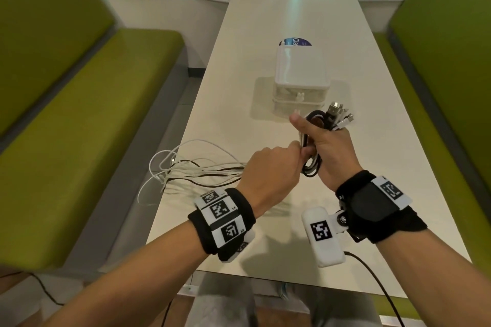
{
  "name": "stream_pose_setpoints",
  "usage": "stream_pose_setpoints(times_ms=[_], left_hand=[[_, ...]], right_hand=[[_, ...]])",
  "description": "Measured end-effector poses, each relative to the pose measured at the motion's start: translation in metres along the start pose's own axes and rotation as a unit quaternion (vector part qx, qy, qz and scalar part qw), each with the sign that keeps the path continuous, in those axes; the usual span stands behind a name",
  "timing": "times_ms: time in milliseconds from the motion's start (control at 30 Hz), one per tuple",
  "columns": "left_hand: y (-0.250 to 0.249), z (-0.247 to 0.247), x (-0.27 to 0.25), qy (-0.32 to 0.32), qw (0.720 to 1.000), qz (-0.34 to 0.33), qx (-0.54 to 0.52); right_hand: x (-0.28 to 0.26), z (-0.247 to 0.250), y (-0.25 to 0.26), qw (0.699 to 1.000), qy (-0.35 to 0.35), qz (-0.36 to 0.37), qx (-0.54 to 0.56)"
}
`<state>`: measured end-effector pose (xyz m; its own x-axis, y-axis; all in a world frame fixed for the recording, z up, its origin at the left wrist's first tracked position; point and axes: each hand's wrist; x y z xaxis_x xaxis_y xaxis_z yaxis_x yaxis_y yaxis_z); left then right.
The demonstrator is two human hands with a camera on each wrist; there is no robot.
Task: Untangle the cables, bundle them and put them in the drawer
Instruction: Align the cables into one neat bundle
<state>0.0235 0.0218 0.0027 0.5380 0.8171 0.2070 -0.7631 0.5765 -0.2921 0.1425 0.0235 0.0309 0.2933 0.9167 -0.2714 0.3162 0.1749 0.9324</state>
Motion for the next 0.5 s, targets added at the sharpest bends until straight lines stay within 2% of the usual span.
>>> stream_pose_setpoints(times_ms=[167, 267, 367, 500], left_hand=[[0.001, -0.006, -0.002, 0.007, 0.999, -0.012, 0.032], [0.007, -0.002, -0.003, -0.014, 0.999, -0.015, 0.026], [0.013, 0.012, 0.002, -0.009, 0.999, -0.025, -0.032], [0.031, 0.036, 0.007, -0.010, 0.997, -0.037, -0.060]], right_hand=[[0.002, -0.003, -0.002, 0.999, 0.007, 0.006, -0.033], [0.000, -0.007, 0.001, 0.999, 0.042, -0.009, 0.033], [-0.003, -0.011, 0.008, 0.994, 0.052, -0.014, 0.094], [-0.007, -0.018, 0.025, 0.982, 0.070, 0.027, 0.173]])
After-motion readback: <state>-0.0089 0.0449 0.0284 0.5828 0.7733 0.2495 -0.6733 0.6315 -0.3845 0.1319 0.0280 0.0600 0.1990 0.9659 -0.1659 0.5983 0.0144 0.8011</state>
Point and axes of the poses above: each hand's wrist, its own x-axis towards the middle knuckle, its own z-axis out of the back of the hand, y = z × x
